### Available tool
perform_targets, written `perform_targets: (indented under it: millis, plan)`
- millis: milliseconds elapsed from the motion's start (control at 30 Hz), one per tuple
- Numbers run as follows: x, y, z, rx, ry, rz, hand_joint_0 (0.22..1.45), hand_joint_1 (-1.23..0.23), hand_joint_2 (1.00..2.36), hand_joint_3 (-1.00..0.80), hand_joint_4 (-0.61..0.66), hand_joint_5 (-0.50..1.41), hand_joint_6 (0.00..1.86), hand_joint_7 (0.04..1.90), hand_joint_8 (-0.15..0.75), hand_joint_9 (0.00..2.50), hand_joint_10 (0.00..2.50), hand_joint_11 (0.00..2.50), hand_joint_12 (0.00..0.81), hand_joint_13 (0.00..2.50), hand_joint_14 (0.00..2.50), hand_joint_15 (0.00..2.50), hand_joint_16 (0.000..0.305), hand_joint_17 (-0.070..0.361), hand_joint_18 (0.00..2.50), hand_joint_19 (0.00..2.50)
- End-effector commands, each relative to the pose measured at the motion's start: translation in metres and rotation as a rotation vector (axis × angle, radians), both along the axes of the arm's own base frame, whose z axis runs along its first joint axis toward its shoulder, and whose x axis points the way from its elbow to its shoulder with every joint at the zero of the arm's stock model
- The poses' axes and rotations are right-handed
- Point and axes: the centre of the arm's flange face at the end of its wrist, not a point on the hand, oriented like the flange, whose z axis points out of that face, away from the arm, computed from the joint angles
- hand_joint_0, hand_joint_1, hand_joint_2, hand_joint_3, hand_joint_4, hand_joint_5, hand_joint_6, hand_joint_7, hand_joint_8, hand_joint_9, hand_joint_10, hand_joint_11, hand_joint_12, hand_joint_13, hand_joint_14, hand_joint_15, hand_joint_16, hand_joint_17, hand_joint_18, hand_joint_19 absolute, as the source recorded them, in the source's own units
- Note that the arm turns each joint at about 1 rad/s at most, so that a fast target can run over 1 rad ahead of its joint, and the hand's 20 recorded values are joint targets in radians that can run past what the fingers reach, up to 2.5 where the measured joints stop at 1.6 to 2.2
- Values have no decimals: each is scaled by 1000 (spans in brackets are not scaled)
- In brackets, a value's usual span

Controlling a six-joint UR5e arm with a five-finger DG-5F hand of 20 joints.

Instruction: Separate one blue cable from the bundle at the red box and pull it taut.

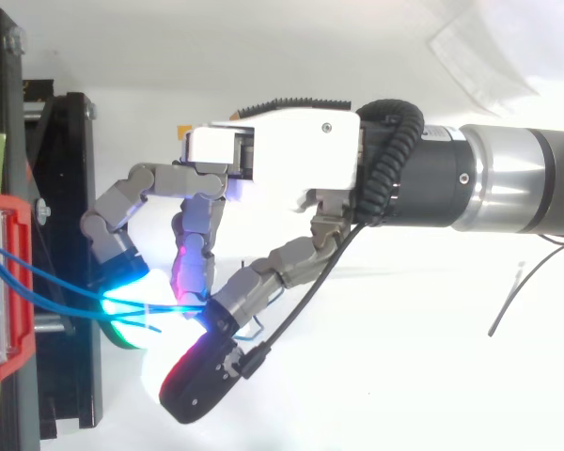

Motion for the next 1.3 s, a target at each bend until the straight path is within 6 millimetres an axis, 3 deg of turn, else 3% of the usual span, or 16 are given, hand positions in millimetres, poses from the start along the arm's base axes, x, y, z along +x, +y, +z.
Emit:
perform_targets:
  millis: [0, 233, 367, 533, 633, 833, 900, 967, 1267]
  plan:
    - [0, -1, 0, 0, 0, -1, 584, -983, 1000, -500, -41, -76, 914, 1235, 271, 1461, 30, 1147, 339, 1290, 32, 914, 49, 110, 987, 975]
    - [0, -1, 0, 0, 0, -1, 450, -834, 1000, -500, -11, -59, 903, 1151, 317, 1516, 27, 1117, 394, 1334, 29, 889, 59, 134, 1067, 955]
    - [0, -1, 0, 0, 0, -1, 467, -672, 1000, -500, -1, -59, 896, 1154, 315, 1527, 27, 1105, 389, 1338, 28, 890, 59, 132, 1063, 965]
    - [0, -1, -1, 0, 1, -1, 548, -596, 1000, -500, -4, -62, 893, 1142, 286, 1510, 29, 1131, 360, 1314, 30, 912, 53, 118, 1017, 997]
    - [0, -1, 0, 0, 0, -1, 608, -653, 1000, -500, -23, -75, 882, 1155, 283, 1493, 30, 1122, 342, 1307, 31, 922, 50, 113, 997, 1017]
    - [0, -1, -1, 0, 1, -1, 665, -882, 1016, -294, 30, -117, 910, 1165, 294, 1382, 30, 1124, 352, 1281, 32, 924, 52, 117, 975, 998]
    - [0, -1, 0, 0, 0, -1, 697, -909, 1016, -315, -8, -124, 918, 1139, 294, 1373, 29, 1134, 348, 1270, 31, 919, 52, 117, 968, 974]
    - [0, -1, -1, -4, 3, 0, 750, -946, 1000, -500, -62, -129, 922, 1092, 289, 1360, 28, 1120, 342, 1262, 31, 902, 51, 115, 956, 924]
    - [-1, 0, -1, -31, 9, 2, 633, -1032, 1000, -500, -32, -102, 922, 1131, 288, 1467, 30, 1135, 339, 1294, 32, 918, 46, 104, 930, 904]
